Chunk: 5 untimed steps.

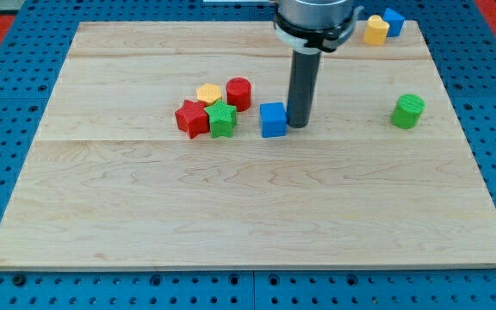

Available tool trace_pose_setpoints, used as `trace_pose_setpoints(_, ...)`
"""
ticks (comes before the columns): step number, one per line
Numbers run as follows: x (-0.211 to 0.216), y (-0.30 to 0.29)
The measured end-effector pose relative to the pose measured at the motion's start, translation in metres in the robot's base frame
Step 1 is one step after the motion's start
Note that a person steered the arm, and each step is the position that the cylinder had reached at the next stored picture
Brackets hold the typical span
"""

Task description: Slide the green circle towards the red circle

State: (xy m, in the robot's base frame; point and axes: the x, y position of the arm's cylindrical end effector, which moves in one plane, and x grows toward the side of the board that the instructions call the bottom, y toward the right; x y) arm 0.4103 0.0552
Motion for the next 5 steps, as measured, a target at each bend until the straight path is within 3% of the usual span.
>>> trace_pose_setpoints(2, -0.002, -0.051)
trace_pose_setpoints(3, 0.004, -0.047)
trace_pose_setpoints(5, 0.028, 0.104)
